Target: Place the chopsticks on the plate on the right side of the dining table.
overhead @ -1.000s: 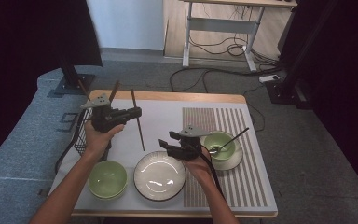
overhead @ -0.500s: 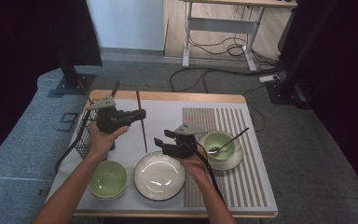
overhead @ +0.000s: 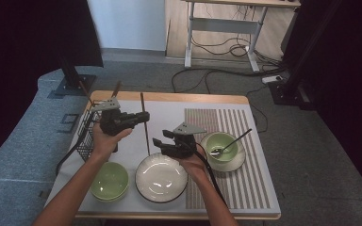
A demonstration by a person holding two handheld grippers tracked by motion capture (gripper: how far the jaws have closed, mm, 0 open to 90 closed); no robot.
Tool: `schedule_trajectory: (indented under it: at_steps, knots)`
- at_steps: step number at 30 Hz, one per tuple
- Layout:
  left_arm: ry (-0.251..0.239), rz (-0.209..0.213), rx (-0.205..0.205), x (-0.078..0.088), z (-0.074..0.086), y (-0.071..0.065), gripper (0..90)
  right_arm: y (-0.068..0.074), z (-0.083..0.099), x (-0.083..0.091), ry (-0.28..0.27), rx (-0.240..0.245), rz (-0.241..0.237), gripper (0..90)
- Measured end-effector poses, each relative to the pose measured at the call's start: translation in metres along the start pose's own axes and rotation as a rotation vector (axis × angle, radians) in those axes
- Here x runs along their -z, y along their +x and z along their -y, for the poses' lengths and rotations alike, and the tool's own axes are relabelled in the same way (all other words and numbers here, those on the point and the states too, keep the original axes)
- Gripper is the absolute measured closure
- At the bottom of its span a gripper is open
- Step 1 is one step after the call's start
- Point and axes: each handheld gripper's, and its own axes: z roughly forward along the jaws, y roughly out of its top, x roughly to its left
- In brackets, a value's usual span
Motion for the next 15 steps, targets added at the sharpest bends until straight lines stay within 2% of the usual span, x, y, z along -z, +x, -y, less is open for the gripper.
schedule_trajectory:
  at_steps: [10, 15]
  knots:
    - [0.019, -0.001, -0.005, -0.0051, 0.0028, -0.0012, 84.0, 0.0024, -0.0009, -0.0055, 0.006, -0.001, -0.011, 46.6]
    - [0.018, 0.006, 0.001, -0.0074, 0.0033, -0.0011, 84.0, 0.0040, -0.0027, -0.0070, 0.010, 0.005, -0.024, 50.2]
